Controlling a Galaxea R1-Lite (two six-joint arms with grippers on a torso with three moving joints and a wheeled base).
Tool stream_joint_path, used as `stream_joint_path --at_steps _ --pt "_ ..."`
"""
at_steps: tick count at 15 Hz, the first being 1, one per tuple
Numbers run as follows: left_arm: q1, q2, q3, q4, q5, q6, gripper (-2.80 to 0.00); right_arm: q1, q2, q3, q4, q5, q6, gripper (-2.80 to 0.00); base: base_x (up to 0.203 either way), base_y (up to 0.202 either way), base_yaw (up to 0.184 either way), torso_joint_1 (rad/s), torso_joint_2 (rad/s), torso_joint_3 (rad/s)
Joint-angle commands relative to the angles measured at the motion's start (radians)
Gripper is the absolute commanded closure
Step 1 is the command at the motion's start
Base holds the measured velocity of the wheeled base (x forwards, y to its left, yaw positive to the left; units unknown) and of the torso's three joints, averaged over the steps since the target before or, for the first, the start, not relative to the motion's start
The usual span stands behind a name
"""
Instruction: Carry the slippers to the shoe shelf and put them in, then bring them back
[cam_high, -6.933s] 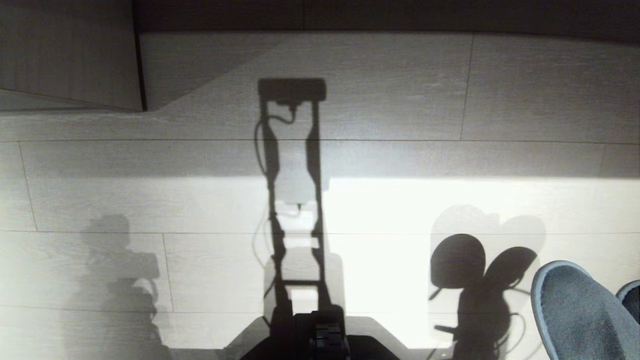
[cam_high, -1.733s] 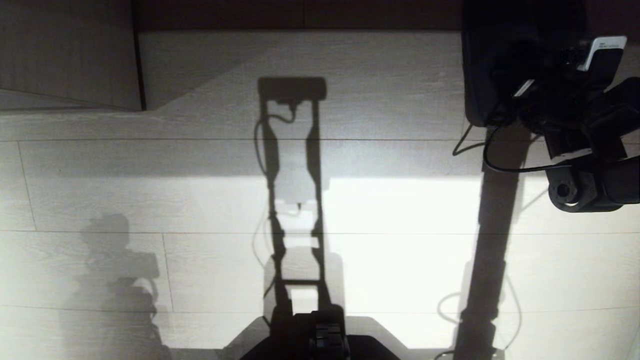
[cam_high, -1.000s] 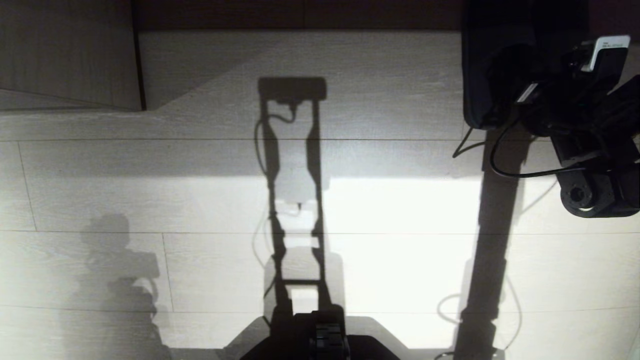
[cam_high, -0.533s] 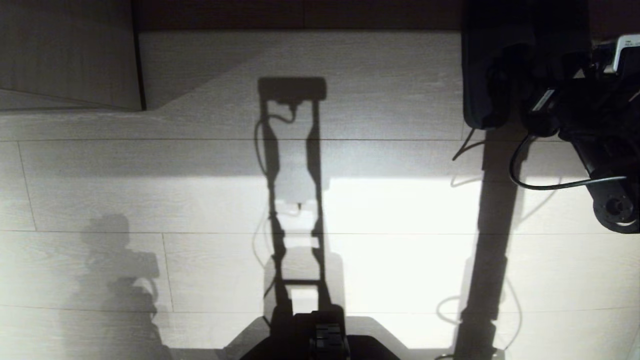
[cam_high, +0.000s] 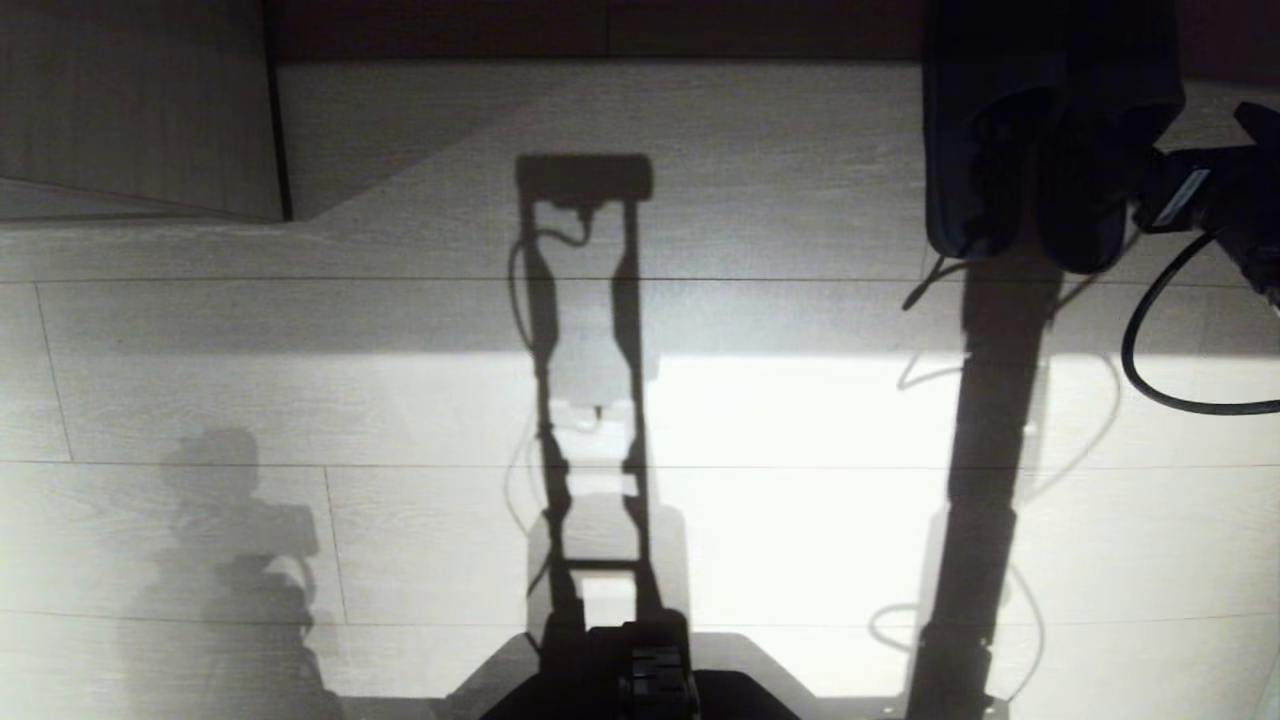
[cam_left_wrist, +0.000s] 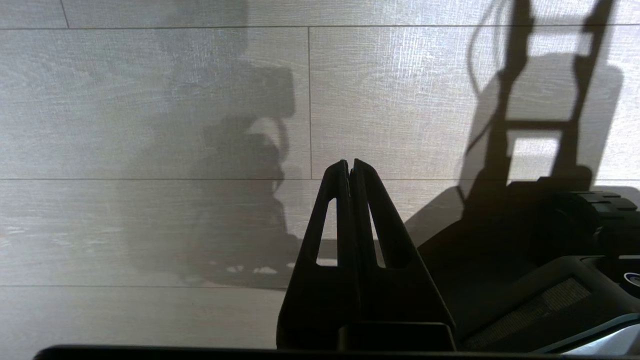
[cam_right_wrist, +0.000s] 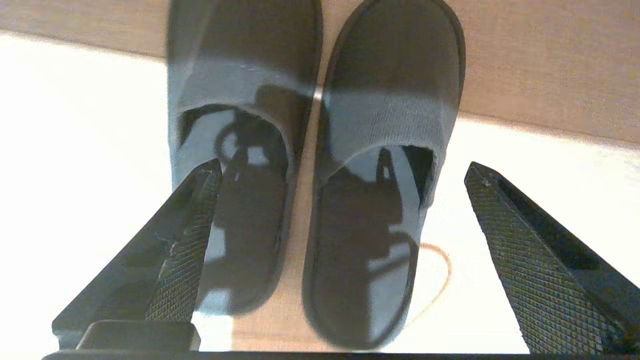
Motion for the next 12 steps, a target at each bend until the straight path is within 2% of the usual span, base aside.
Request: stream_joint_path --at_steps 1,2,9,12 --pt "0.0 0.0 0.0 -0.001 0.0 0.0 0.0 0.002 -0.133 0.045 0.023 -0.001 -0.001 -2.8 0.0 0.0 0.0 0.0 0.0 0.0" --pt "0.0 0.0 0.0 -0.001 0.0 0.0 0.0 0.003 -0.184 0.077 0.044 -0.001 -0.001 0.0 0.0 0.0 0.0 0.0 0.0 0.0" --pt "0.0 0.0 0.0 -0.001 0.0 0.0 0.0 0.021 -0.38 0.319 0.151 -0.025 -0.007 0.0 0.0 0.0 0.0 0.0 0.0 0.0" --pt "0.0 0.0 0.0 -0.001 0.0 0.0 0.0 0.047 -0.603 0.461 0.248 -0.076 -0.007 0.0 0.0 0.0 0.0 0.0 0.0 0.0"
